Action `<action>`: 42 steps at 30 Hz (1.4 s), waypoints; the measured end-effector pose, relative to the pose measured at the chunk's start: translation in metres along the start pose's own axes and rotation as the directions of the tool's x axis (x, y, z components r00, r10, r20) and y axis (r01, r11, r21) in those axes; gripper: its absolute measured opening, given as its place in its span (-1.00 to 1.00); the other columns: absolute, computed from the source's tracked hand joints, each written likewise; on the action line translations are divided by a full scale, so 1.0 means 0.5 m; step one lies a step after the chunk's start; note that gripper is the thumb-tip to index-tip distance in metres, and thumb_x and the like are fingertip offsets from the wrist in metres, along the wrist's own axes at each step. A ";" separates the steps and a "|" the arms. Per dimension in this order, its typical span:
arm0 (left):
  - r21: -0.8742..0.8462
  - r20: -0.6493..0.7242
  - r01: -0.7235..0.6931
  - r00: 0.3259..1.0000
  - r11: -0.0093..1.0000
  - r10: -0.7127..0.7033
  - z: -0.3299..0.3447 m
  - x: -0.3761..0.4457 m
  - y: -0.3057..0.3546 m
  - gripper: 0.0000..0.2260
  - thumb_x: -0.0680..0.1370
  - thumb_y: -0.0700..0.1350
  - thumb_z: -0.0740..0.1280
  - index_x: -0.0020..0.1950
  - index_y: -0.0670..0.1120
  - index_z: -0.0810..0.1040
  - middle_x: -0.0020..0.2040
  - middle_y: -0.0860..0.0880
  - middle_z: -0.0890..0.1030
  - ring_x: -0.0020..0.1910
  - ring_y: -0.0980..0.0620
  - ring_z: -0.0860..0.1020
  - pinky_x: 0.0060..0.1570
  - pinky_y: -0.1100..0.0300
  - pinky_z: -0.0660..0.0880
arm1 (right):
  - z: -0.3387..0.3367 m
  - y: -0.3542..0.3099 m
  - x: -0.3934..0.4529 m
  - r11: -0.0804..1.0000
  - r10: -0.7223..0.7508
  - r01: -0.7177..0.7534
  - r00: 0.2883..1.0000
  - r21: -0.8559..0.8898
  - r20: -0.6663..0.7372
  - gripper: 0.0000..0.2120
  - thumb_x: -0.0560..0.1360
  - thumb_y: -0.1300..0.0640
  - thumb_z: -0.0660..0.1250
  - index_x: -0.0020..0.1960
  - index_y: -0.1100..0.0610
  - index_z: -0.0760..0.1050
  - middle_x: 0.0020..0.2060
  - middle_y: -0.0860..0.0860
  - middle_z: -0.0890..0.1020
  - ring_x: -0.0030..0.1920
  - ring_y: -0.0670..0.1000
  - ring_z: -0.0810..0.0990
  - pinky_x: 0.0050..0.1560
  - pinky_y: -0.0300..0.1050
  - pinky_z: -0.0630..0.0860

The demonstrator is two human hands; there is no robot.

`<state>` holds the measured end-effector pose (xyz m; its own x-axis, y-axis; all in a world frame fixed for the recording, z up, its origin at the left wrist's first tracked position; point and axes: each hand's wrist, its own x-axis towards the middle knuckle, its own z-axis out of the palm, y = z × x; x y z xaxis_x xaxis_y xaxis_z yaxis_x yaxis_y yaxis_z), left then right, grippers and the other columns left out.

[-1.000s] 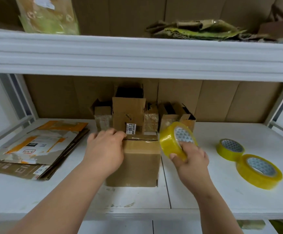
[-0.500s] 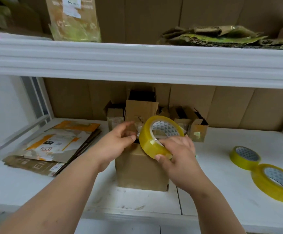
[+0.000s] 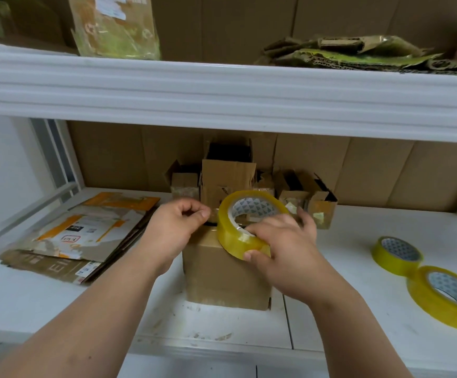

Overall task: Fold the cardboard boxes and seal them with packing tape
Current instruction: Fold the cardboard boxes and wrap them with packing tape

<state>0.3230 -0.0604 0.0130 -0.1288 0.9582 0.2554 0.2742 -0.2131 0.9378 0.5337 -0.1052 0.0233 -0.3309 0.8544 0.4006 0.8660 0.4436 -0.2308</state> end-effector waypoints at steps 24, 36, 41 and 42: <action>-0.326 0.060 0.200 0.980 0.924 -0.191 -0.032 0.037 -0.020 -0.83 0.67 -0.25 0.16 -0.09 -0.16 0.47 -0.24 -0.08 0.50 -0.20 0.00 0.48 -0.16 0.18 0.50 | -0.005 0.015 0.093 0.773 0.051 -0.173 0.976 0.610 0.212 -0.68 0.24 -0.22 0.57 -0.13 -0.14 0.55 -0.02 -0.23 0.54 0.01 -0.14 0.52 -0.11 -0.31 0.44; -0.447 -0.019 0.179 0.978 0.877 -0.209 -0.045 0.050 -0.026 -0.87 0.67 -0.24 0.18 0.01 -0.17 0.51 -0.18 -0.12 0.44 -0.17 -0.02 0.50 -0.12 -0.01 0.65 | -0.032 0.013 0.128 0.605 -0.011 -0.085 0.993 0.792 0.115 -0.49 0.12 -0.24 0.43 -0.08 0.08 0.64 -0.17 0.09 0.67 -0.15 0.05 0.64 -0.10 -0.10 0.47; -0.445 -0.010 0.169 0.981 0.880 -0.193 -0.040 0.051 -0.025 -0.83 0.68 -0.24 0.16 -0.04 -0.14 0.49 -0.26 -0.08 0.43 -0.21 0.00 0.48 -0.06 -0.07 0.65 | -0.053 0.044 0.123 0.627 0.026 -0.082 0.996 0.775 0.084 -0.51 0.11 -0.23 0.42 -0.07 0.02 0.67 -0.17 0.05 0.69 -0.12 0.09 0.66 -0.09 -0.05 0.48; -0.451 -0.008 0.169 0.981 0.877 -0.193 -0.040 0.052 -0.024 -0.83 0.68 -0.24 0.16 -0.06 -0.14 0.49 -0.26 -0.08 0.43 -0.21 0.00 0.47 -0.03 -0.11 0.64 | -0.059 0.050 0.123 0.659 0.050 -0.093 0.996 0.746 0.081 -0.54 0.11 -0.25 0.43 -0.07 -0.05 0.67 -0.18 -0.01 0.69 -0.14 0.02 0.66 -0.11 -0.09 0.50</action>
<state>0.2975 -0.0368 0.0129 -0.1866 0.9799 0.0711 -0.2108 -0.1106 0.9712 0.5463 -0.0498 0.0684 -0.3167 0.8943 0.3159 0.3223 0.4148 -0.8509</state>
